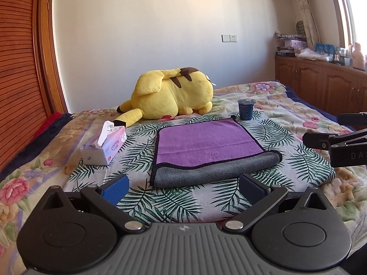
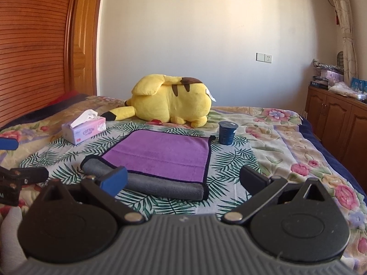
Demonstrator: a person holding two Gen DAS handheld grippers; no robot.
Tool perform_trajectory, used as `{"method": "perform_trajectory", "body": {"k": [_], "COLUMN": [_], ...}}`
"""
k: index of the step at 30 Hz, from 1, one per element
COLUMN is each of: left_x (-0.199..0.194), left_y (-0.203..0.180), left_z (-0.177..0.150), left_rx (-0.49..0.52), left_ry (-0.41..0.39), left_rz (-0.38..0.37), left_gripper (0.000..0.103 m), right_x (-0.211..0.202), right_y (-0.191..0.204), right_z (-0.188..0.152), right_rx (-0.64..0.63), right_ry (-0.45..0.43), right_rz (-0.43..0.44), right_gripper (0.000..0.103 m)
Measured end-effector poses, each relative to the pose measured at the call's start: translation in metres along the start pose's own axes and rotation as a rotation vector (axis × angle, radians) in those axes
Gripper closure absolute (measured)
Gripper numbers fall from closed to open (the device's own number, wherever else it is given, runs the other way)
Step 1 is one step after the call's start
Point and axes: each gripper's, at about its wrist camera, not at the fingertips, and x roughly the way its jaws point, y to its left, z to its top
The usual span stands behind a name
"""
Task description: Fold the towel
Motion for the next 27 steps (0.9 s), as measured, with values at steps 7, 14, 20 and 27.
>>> {"method": "perform_trajectory", "body": {"k": [7,14,20,27], "left_x": [0.017,0.034,0.050,0.074], "left_y": [0.004,0.006,0.011,0.018], "left_z": [0.006,0.012,0.015,0.017], "left_rx": [-0.006,-0.004,-0.005,-0.017], "left_ry": [0.036,0.051,0.068,0.092], "left_rz": [-0.007,-0.006,-0.023,-0.044], "left_gripper": [0.016,0.016,0.016,0.016], "right_x": [0.013,0.032,0.049,0.068], "right_y": [-0.001,-0.002,-0.006,-0.009], "right_z": [0.000,0.002,0.003,0.005], "right_rx": [0.005,-0.009,-0.005,-0.006], "right_ry": [0.031,0.057,0.083,0.104], "right_rz": [0.022,0.037,0.036,0.040], "right_gripper": [0.000,0.000,0.000,0.000]}}
